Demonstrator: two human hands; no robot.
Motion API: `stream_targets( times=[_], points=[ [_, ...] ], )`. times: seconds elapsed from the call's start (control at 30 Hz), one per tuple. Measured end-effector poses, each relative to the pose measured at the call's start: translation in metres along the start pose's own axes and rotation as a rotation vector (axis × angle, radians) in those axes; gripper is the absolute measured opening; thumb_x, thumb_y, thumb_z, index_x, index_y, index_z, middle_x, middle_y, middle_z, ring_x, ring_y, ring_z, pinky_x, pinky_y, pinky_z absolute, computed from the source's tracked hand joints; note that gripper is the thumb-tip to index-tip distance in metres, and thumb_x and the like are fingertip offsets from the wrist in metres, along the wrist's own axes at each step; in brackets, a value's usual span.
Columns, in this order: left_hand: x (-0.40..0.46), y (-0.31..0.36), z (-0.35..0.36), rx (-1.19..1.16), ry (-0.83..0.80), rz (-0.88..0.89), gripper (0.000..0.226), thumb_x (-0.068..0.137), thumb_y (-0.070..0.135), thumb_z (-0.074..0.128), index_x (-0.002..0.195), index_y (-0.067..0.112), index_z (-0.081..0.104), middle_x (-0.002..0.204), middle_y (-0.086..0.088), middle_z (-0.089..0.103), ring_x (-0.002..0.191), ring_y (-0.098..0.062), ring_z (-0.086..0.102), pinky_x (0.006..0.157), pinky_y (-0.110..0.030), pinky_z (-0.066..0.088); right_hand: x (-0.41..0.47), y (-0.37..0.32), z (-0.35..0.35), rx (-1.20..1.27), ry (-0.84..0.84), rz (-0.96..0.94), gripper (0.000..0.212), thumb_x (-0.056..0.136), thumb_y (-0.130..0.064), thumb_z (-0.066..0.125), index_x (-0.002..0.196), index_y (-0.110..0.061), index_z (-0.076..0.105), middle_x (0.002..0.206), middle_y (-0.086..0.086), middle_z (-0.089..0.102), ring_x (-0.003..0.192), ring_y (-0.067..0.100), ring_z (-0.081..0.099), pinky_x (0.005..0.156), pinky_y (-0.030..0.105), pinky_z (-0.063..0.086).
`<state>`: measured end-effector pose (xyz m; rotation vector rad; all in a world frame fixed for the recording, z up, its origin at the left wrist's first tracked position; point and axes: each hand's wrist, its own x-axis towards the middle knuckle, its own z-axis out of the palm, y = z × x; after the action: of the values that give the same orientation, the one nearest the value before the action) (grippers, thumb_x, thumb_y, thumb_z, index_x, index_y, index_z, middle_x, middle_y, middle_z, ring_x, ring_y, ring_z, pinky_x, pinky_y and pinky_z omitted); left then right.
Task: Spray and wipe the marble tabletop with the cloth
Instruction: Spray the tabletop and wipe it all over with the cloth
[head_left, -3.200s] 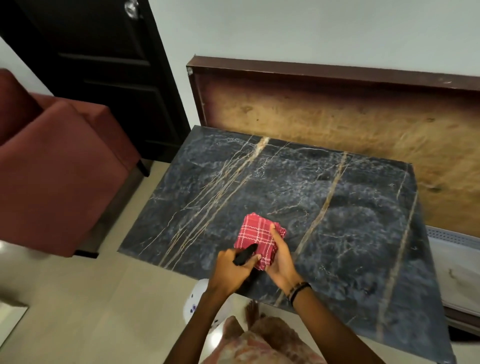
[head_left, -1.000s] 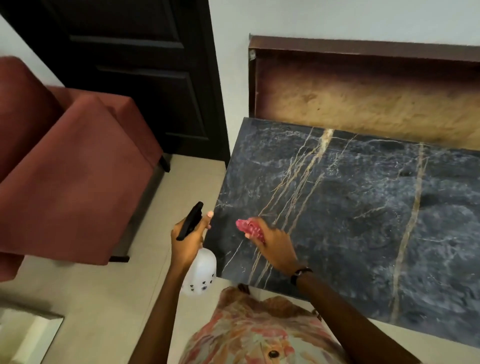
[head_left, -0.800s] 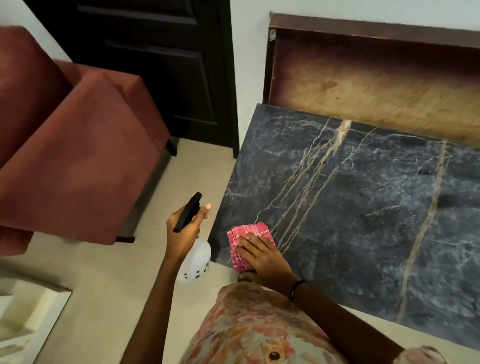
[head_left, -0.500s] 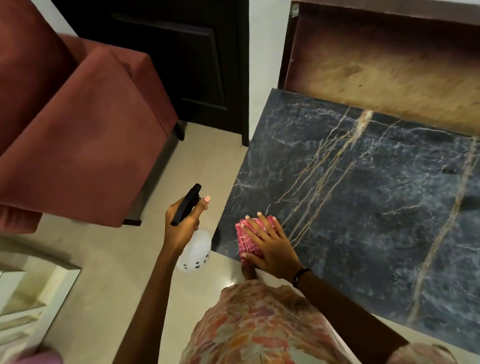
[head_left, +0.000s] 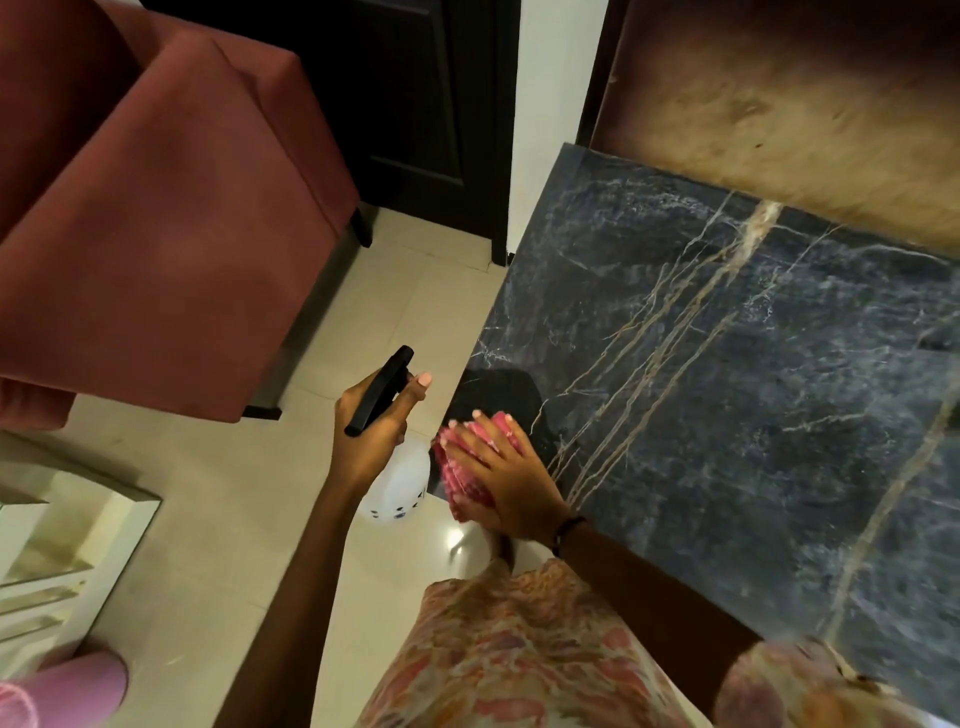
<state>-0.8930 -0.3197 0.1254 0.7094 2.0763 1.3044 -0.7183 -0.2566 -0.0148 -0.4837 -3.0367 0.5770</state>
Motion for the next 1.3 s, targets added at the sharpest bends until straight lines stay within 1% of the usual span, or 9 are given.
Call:
stream_targets(
  times=[0.17,0.3,0.43,0.5,0.63,0.77,0.93,1.07,1.3],
  points=[
    [0.004,0.001,0.006,-0.030,0.003,-0.005,0.023,0.085,0.028,0.065,0.089,0.005,0.064,0.054,0.002,0.048,0.044,-0.006,0.046,0.047,-0.015,0.043,-0.043,0.032,-0.010,-0.092,-0.032,-0.090,0.074,0.089,-0.066,0.038,0.151,-0.027,0.024,0.158,0.001,0.029,0.148,0.027,0.016,0.121,0.052,0.010],
    [0.008,0.002,0.005,-0.058,0.007,-0.010,0.026,0.085,0.028,0.065,0.087,0.002,0.064,0.054,-0.003,0.046,0.043,-0.006,0.044,0.046,-0.016,0.042,-0.006,0.061,-0.033,-0.114,-0.055,0.130,0.070,0.090,-0.060,0.039,0.149,-0.023,0.031,0.157,0.005,0.030,0.147,0.029,0.020,0.117,0.059,0.020],
    [0.009,0.000,0.000,-0.038,0.007,0.003,0.026,0.085,0.029,0.065,0.085,0.003,0.063,0.052,-0.002,0.045,0.042,-0.006,0.043,0.046,-0.017,0.042,0.046,0.053,-0.039,-0.103,-0.057,0.248,0.076,0.089,-0.063,0.043,0.151,-0.021,0.027,0.159,0.006,0.027,0.148,0.032,0.019,0.119,0.060,0.012],
    [0.008,-0.004,-0.003,-0.027,0.013,-0.002,0.026,0.085,0.030,0.066,0.084,0.004,0.064,0.051,-0.001,0.045,0.042,-0.007,0.043,0.046,-0.017,0.042,0.050,0.032,-0.027,-0.096,-0.048,0.210,0.077,0.090,-0.066,0.038,0.151,-0.020,0.026,0.159,0.006,0.026,0.147,0.032,0.019,0.119,0.057,0.005],
    [0.007,-0.006,0.000,-0.041,0.013,-0.017,0.027,0.084,0.032,0.067,0.085,0.004,0.064,0.052,-0.002,0.046,0.042,-0.007,0.043,0.046,-0.017,0.042,-0.001,-0.001,0.001,-0.039,-0.074,0.061,0.071,0.093,-0.068,0.031,0.149,-0.024,0.032,0.157,0.002,0.030,0.148,0.028,0.019,0.120,0.056,0.013],
    [0.015,0.000,0.009,-0.060,-0.034,-0.003,0.025,0.083,0.031,0.067,0.085,0.007,0.064,0.052,0.001,0.046,0.042,-0.007,0.043,0.047,-0.017,0.043,-0.052,0.026,-0.001,-0.080,-0.075,0.014,0.071,0.093,-0.068,0.029,0.153,-0.031,0.017,0.162,-0.002,0.015,0.150,0.025,0.009,0.122,0.051,0.002],
    [0.028,0.011,0.025,-0.103,-0.077,0.007,0.025,0.082,0.033,0.069,0.086,0.009,0.064,0.046,0.009,0.048,0.042,-0.006,0.043,0.047,-0.018,0.044,-0.027,0.082,-0.037,-0.104,-0.020,0.270,0.073,0.092,-0.067,0.026,0.152,-0.026,0.022,0.160,0.002,0.022,0.149,0.026,0.011,0.119,0.056,0.013],
    [0.032,0.016,0.034,-0.102,-0.097,0.044,0.022,0.083,0.031,0.068,0.086,0.009,0.063,0.046,0.011,0.051,0.042,-0.006,0.046,0.048,-0.016,0.043,0.039,0.085,-0.047,-0.109,-0.006,0.409,0.077,0.090,-0.067,0.034,0.152,-0.023,0.024,0.160,0.005,0.024,0.148,0.031,0.016,0.119,0.059,0.009],
    [0.031,0.014,0.044,-0.084,-0.096,0.028,0.017,0.084,0.030,0.067,0.088,0.014,0.065,0.049,0.014,0.056,0.044,-0.004,0.050,0.049,-0.014,0.044,0.042,0.045,-0.014,-0.084,0.015,0.153,0.069,0.093,-0.062,0.036,0.149,-0.023,0.030,0.156,0.004,0.033,0.148,0.027,0.017,0.121,0.052,0.008]
  ],
)
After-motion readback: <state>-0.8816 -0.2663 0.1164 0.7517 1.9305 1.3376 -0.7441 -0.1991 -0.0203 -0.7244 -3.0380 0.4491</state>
